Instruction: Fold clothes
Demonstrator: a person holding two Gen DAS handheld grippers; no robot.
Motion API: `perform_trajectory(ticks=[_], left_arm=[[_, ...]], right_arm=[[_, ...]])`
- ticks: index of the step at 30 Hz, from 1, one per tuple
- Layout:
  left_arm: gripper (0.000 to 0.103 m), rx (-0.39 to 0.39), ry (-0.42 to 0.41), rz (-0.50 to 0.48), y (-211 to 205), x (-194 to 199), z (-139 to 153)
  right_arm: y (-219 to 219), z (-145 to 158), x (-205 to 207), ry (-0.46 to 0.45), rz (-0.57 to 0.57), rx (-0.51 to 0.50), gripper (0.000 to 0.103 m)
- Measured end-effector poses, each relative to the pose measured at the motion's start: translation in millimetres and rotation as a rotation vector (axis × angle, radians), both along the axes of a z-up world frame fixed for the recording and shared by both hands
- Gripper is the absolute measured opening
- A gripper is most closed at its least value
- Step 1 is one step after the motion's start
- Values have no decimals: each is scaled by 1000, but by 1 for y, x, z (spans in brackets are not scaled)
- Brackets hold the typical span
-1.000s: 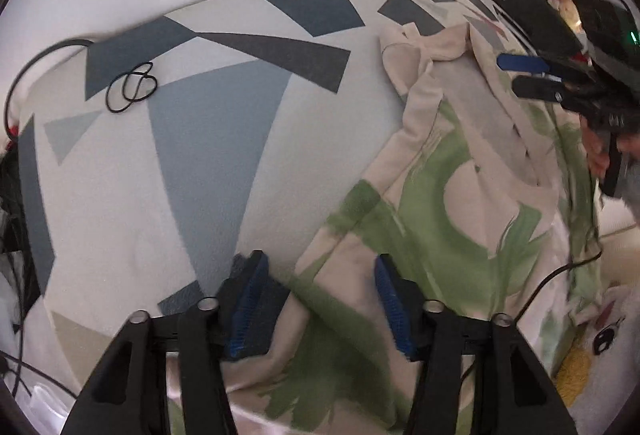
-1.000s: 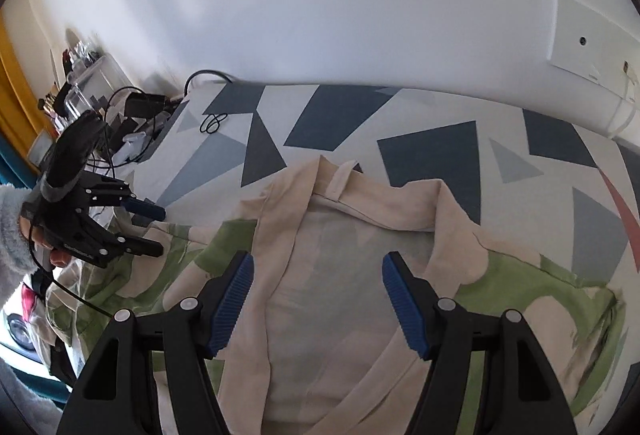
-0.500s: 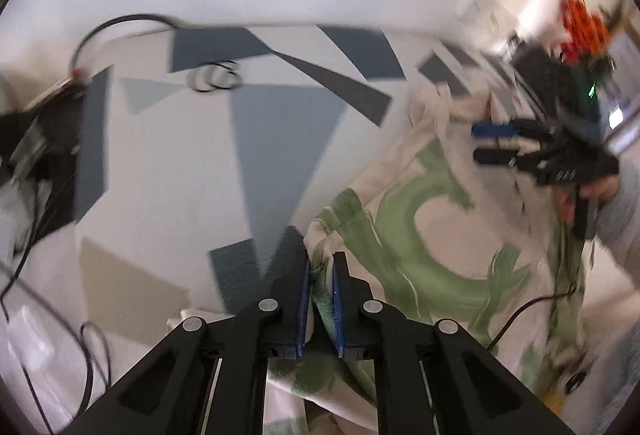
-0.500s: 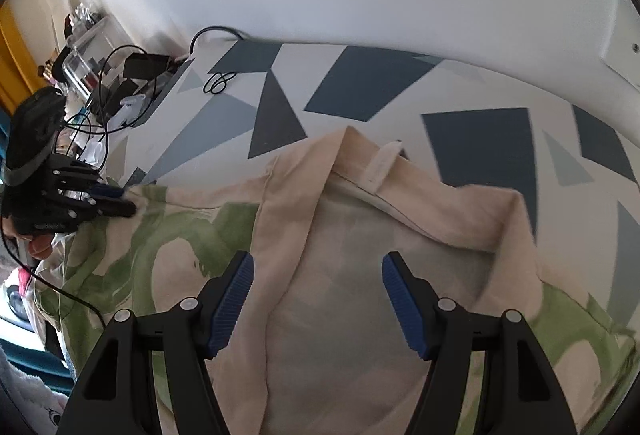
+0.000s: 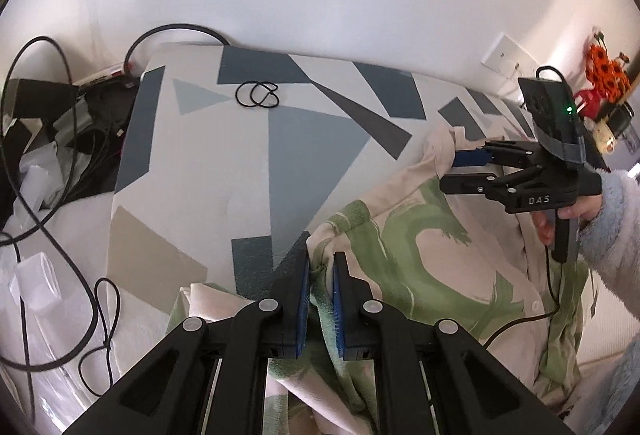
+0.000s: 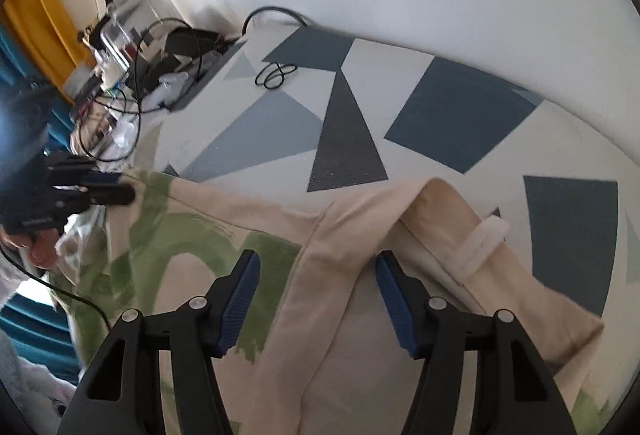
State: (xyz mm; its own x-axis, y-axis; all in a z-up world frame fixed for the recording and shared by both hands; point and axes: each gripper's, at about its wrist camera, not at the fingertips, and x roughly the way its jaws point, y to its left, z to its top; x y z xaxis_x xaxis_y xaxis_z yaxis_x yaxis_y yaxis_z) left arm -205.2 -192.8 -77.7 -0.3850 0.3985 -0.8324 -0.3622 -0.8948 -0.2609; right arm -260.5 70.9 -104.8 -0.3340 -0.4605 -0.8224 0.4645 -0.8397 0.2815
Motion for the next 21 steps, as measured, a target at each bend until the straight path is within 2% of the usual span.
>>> perform_trajectory(ticks=[3, 5, 8, 13, 14, 15, 16, 17, 19, 21], left_arm=[[9, 9, 3, 16, -2, 1, 1], [9, 10, 1, 25, -3, 1, 1], [9, 13, 3, 34, -4, 2, 1], [9, 17, 11, 38, -5, 5, 2], [9, 16, 10, 38, -5, 5, 1], [9, 13, 9, 39, -5, 5, 0], [9, 9, 7, 40, -5, 5, -1], [9, 5, 4, 42, -5, 5, -2], [10, 0, -7, 47, -5, 3, -6], [11, -13, -32, 52, -5, 0, -13]], right_arm=[[5, -1, -5, -5, -29, -50, 63], [3, -1, -5, -29, 0, -87, 62], [-4, -1, -3, -64, 68, -115, 51], [-5, -1, 1, -79, 113, -128, 50], [-4, -1, 1, -77, 109, -131, 46], [-3, -2, -1, -63, 87, -125, 37], [-2, -2, -4, -49, 70, -110, 26], [0, -2, -6, -37, 67, -92, 7], [2, 2, -14, -18, 55, -98, 5], [10, 9, -22, -23, 9, -170, 4]])
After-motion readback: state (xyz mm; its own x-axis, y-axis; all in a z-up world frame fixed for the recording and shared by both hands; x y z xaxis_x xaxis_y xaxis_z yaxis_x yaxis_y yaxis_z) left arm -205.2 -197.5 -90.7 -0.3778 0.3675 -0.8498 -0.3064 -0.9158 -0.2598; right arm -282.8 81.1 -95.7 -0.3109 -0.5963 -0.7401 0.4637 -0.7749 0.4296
